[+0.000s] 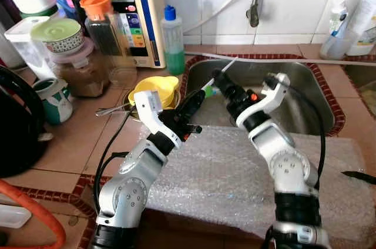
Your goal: Kitchen organization
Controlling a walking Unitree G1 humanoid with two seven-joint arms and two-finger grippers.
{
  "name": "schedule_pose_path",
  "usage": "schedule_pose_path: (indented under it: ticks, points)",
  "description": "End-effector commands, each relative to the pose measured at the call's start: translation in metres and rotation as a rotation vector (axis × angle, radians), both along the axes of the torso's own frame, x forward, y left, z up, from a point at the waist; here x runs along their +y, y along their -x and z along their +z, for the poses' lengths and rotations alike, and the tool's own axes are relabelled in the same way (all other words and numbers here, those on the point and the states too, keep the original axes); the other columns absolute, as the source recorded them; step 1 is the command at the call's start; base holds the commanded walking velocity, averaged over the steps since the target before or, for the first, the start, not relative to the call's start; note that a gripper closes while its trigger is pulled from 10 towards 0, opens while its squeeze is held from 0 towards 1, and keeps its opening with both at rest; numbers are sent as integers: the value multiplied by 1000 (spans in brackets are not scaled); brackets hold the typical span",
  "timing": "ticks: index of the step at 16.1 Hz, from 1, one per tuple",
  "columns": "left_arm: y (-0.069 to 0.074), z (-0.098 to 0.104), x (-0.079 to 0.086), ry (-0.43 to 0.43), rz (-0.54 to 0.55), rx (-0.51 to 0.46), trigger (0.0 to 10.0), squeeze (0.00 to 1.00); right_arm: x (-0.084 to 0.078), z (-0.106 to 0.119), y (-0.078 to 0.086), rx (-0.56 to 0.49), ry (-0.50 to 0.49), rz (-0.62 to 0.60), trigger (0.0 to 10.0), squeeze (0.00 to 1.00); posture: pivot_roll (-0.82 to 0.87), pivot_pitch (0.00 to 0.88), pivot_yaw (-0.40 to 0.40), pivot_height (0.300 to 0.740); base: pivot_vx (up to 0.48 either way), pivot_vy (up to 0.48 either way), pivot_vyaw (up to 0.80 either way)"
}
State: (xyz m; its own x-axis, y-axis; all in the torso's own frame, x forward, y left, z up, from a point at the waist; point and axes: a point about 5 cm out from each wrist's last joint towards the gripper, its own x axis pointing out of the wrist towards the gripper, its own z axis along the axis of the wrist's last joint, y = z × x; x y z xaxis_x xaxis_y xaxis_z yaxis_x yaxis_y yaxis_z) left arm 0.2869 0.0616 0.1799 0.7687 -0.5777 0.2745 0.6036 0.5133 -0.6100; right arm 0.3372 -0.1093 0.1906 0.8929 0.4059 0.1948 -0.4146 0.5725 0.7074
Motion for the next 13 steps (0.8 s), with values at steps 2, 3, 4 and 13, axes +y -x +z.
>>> schedule_pose_path:
  ticks: [2,3,4,13]
  points:
    - [0,12,3,52,-2,-20,0,0,5,-3,-1,28,-22,24,10000,0,-258,65,128,740,0,0,0]
    - [-2,12,6,44,18,-21,0,0,6,-3,1,31,-26,34,10000,0,-258,65,128,740,0,0,0]
    - [-4,12,9,31,48,-24,0,0,7,-3,4,31,-30,46,10000,0,-252,65,126,740,0,0,0]
    - [-13,11,15,30,102,2,0,0,1,0,30,-33,47,135,10000,0,-272,74,133,740,0,0,0]
